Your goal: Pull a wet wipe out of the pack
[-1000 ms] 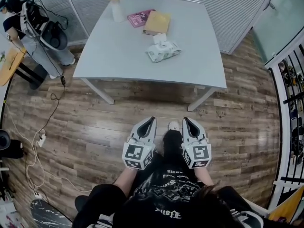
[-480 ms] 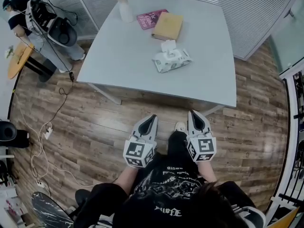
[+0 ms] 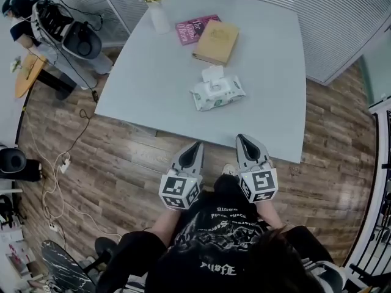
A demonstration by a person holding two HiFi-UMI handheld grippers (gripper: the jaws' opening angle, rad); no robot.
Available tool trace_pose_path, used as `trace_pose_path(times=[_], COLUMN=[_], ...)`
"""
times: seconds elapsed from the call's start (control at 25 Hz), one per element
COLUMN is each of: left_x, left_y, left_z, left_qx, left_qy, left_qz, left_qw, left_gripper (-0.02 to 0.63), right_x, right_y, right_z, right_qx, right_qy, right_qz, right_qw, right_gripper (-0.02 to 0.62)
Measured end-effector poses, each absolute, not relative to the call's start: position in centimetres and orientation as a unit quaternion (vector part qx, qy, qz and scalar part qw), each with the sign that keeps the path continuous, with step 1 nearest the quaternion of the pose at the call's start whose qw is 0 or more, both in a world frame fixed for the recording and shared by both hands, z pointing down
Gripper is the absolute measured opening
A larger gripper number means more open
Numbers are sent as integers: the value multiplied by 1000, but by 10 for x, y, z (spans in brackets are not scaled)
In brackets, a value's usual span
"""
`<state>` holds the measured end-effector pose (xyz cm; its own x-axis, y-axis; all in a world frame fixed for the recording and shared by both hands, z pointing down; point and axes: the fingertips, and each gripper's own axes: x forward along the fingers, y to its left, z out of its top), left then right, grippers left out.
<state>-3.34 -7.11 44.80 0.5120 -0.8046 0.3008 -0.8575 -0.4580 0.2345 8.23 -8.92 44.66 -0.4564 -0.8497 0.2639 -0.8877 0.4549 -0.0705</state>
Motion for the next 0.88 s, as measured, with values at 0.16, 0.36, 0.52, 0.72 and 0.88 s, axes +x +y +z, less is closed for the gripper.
trace_pose_path(times=[0.16,0.36,0.52,0.72,0.88], left_x=[-9,5,6,3,5], left_y=[-100,-123,-135,-157,-183], left_z=[445,444,448,451,458], left_qx=[845,835,826,822,825], left_qy=[-500,-519,-531,-534,-525], left_qz=[67,61,62,61,68], left_qw=[174,174,180,191,196], left_gripper=[8,8,8,8,8], right_x=[95,103,104,95,94], right_y=[-120,-152,-164,-177,-195], right_z=[442,438,440,448,450], right_qx=[488,462,455,446,452], right_qy=[-863,-878,-881,-883,-878], right_qz=[96,79,81,87,89], right_qw=[89,98,105,122,130], right_gripper=[-2,-2,-2,-2,-2])
